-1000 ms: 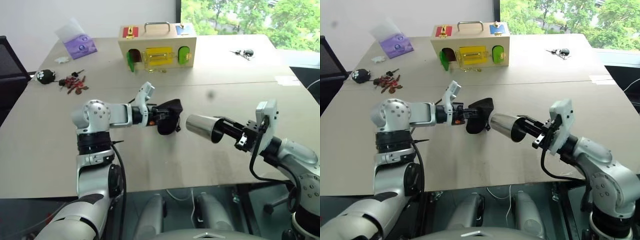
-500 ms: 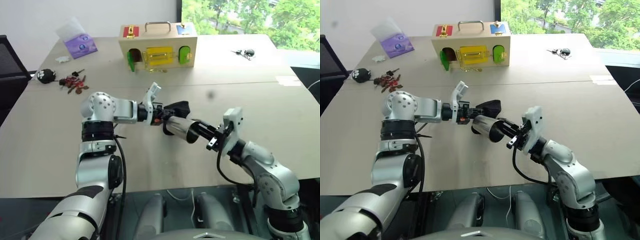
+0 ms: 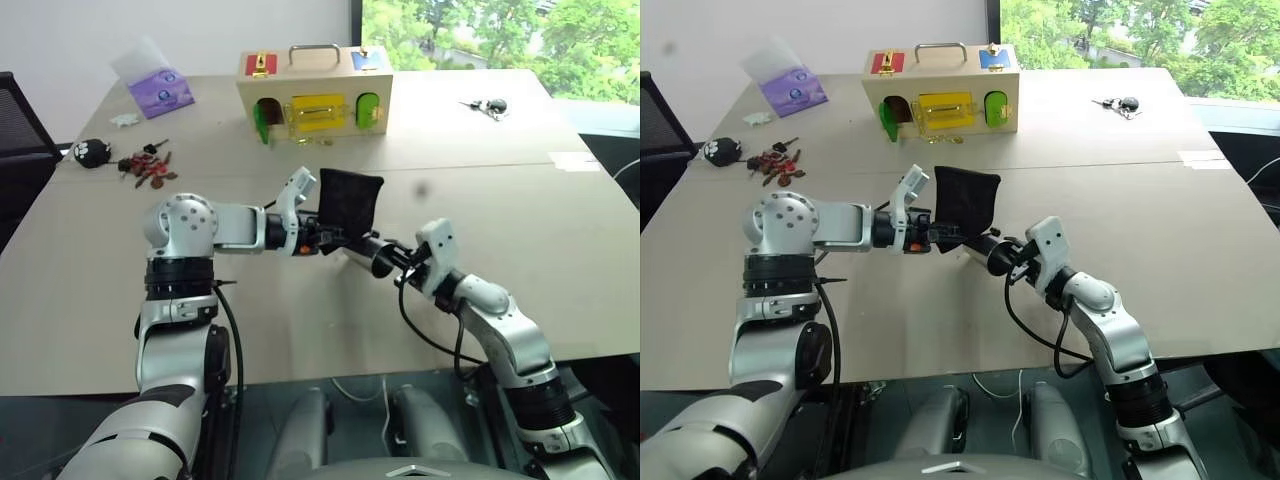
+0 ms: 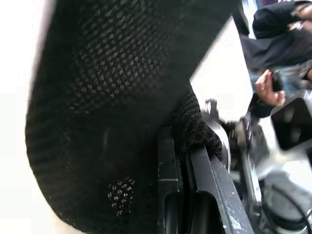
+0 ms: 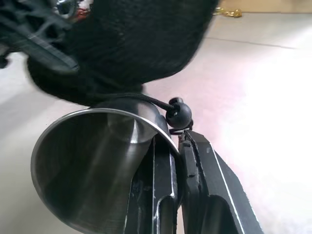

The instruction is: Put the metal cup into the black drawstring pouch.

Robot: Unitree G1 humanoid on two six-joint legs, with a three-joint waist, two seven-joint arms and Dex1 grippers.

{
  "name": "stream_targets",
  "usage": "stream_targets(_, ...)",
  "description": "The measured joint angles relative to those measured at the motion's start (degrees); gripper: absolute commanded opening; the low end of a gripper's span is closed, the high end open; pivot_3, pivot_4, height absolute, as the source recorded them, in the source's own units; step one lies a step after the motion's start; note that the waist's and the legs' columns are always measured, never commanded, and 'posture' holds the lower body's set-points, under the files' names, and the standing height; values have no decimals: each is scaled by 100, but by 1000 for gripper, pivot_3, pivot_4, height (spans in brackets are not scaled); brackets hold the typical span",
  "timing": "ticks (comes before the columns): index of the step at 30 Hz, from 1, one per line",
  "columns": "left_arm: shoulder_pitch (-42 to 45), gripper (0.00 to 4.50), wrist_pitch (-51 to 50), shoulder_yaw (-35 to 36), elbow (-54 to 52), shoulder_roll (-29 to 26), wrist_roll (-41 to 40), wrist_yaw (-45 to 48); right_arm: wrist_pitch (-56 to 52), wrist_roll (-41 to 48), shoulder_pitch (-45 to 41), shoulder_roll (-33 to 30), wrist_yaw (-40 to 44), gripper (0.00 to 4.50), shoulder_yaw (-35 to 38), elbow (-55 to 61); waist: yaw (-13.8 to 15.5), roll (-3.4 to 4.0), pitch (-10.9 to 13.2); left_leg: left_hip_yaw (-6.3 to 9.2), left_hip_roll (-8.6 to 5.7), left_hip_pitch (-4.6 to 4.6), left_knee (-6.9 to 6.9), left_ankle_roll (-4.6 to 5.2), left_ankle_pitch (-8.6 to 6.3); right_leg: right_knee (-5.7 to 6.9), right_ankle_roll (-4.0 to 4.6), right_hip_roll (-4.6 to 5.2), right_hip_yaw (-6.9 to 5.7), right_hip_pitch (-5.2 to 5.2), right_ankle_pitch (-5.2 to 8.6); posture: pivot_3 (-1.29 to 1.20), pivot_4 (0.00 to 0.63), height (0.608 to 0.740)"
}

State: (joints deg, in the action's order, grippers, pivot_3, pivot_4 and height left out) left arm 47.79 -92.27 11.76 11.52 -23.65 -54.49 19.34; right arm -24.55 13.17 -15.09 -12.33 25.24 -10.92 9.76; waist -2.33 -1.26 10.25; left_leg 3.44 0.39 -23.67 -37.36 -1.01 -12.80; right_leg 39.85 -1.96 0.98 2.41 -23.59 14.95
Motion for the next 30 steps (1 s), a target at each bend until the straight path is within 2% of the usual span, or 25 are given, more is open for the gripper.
stream_targets(4, -212, 0, -5, 67, -331, -11, -256, -276, 234, -421, -383, 236, -331, 46, -111, -464, -6, -2, -2, 1, 1, 3, 0, 0, 1, 0, 0, 0, 6, 1, 0, 0, 150, 740)
stream_targets(10, -428, 0, -12, 318, -475, -56, -420, -721, 418, -818, -446, 255, -444, 46, -215, -635, 0, -2, -2, 5, -1, 0, 0, -4, 3, 0, 0, 1, 2, 0, 0, 0, 150, 740)
stream_targets(22, -191, 0, -13, 665, -33, -88, -371, -921, 363, -879, -412, 140, -363, 46, -205, -617, 11, -2, -2, 4, -4, -3, 0, -4, 3, -2, 0, 2, -6, 0, 0, 0, 150, 740)
stream_targets(26, -2, 0, -13, 606, 60, -174, -311, -845, 146, -284, -202, 408, -114, 46, 55, -504, 4, -2, -1, 8, -2, -4, 6, -5, 3, -4, 1, 1, -7, -1, 0, 0, 150, 740)
stream_targets(30, 36, 0, -12, 542, 169, -185, -92, -809, -534, 972, 188, 481, 335, 46, 549, 167, 7, -1, 0, 11, -2, -10, 6, -3, 2, -8, 0, 4, -6, -3, 0, 0, 150, 740)
